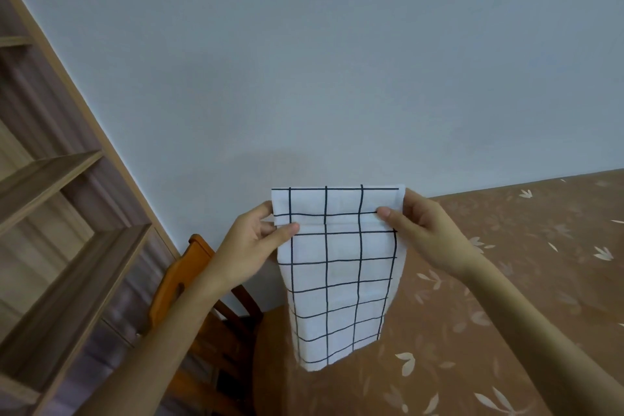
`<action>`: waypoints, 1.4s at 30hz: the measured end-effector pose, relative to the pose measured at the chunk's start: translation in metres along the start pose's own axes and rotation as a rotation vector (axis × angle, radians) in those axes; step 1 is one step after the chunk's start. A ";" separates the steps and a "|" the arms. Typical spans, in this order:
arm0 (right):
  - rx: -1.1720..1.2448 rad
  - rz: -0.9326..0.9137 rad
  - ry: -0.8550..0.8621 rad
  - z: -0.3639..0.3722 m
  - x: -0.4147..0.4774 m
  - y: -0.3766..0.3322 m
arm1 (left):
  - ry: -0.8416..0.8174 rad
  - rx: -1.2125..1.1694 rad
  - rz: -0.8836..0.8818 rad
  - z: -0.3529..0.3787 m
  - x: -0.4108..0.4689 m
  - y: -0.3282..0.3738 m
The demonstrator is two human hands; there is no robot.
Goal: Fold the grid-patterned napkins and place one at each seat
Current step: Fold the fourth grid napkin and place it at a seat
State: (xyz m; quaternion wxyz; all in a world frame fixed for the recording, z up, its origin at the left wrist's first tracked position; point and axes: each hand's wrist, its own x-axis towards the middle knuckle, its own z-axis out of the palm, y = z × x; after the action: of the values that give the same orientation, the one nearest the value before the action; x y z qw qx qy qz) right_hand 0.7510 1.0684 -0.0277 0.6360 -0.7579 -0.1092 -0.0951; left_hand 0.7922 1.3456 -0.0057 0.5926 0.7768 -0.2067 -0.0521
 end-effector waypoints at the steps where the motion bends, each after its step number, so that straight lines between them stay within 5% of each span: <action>1: -0.006 -0.012 -0.003 -0.001 -0.001 0.000 | 0.012 -0.013 0.003 0.000 0.001 0.001; 8: 0.021 -0.103 0.019 -0.006 -0.001 0.003 | 0.030 -0.092 -0.057 -0.003 0.002 0.000; 15: 0.130 0.016 0.073 -0.008 -0.001 0.004 | -0.014 -0.343 -0.054 -0.008 0.004 -0.001; 22: 0.364 0.274 -0.036 0.001 0.003 0.013 | 0.187 -0.116 0.100 -0.001 0.004 -0.003; 34: 0.153 0.085 0.138 0.022 0.003 0.007 | 0.470 0.007 0.296 0.000 0.006 0.001; 40: 0.152 0.007 0.175 0.023 0.006 0.001 | 0.100 -0.094 0.115 -0.004 0.002 -0.003; 42: 0.117 -0.010 0.164 0.020 0.006 0.000 | 0.087 -0.064 0.140 -0.004 0.002 -0.006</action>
State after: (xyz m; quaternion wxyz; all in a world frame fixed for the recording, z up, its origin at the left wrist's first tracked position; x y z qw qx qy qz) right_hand 0.7567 1.0889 -0.0294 0.6855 -0.7086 -0.0661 -0.1537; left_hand 0.7966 1.3501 -0.0098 0.6276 0.7428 -0.2326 0.0168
